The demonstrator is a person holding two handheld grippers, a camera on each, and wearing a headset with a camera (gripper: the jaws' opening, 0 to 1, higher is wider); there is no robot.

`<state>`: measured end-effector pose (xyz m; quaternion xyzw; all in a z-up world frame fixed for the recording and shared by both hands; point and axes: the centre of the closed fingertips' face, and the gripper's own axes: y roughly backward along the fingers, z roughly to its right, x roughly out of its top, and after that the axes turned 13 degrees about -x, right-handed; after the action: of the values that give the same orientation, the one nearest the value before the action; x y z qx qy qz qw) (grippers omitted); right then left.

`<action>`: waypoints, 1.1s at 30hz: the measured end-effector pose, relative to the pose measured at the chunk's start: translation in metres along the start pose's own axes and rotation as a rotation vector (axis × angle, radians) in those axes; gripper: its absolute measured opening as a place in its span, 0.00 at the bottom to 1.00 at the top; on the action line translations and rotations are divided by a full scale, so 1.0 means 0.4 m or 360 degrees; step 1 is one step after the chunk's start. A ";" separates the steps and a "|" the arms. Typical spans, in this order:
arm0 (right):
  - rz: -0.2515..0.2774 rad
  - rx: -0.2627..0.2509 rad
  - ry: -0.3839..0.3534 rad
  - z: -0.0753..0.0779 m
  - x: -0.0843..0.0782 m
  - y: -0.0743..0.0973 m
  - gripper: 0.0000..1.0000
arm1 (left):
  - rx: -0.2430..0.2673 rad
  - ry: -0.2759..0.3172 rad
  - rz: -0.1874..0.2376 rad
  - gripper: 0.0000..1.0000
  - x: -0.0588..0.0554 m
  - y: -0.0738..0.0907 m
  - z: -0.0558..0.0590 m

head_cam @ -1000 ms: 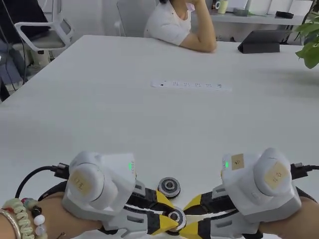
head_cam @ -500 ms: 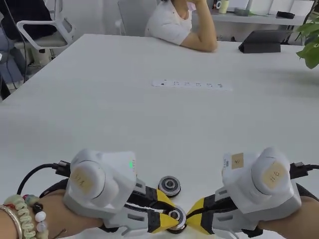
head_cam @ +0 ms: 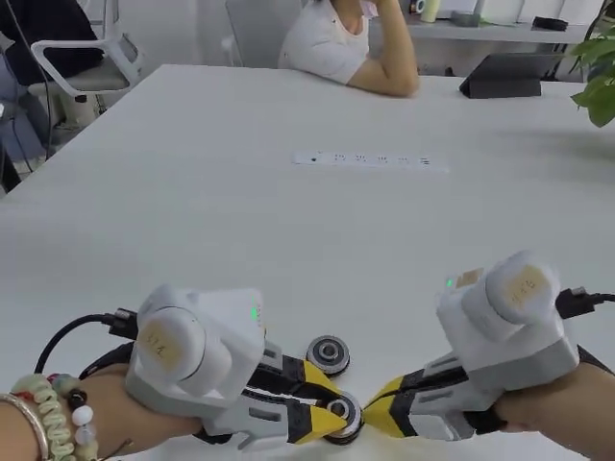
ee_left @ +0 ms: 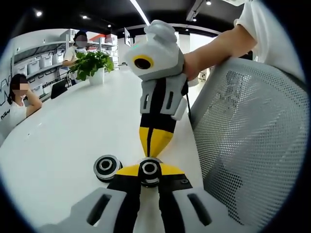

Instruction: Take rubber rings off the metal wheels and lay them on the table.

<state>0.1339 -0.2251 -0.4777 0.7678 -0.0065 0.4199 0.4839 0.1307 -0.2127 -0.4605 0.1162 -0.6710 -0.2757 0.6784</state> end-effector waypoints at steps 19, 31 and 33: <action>-0.0033 0.0082 -0.0488 -0.010 0.025 0.009 0.00 | 0.0009 -0.0007 -0.0011 0.08 0.001 -0.002 -0.003; -0.0019 0.0133 -0.0491 -0.029 0.036 0.016 0.00 | 0.0007 -0.0012 -0.0018 0.07 0.001 -0.003 -0.003; -0.0009 0.0147 -0.0493 -0.030 0.039 0.017 0.00 | 0.0005 -0.0004 -0.0015 0.07 0.001 -0.003 -0.003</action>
<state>0.1335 -0.2135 -0.4604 0.8448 -0.0597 0.2948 0.4426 0.1316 -0.2142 -0.4609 0.1202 -0.6718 -0.2779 0.6760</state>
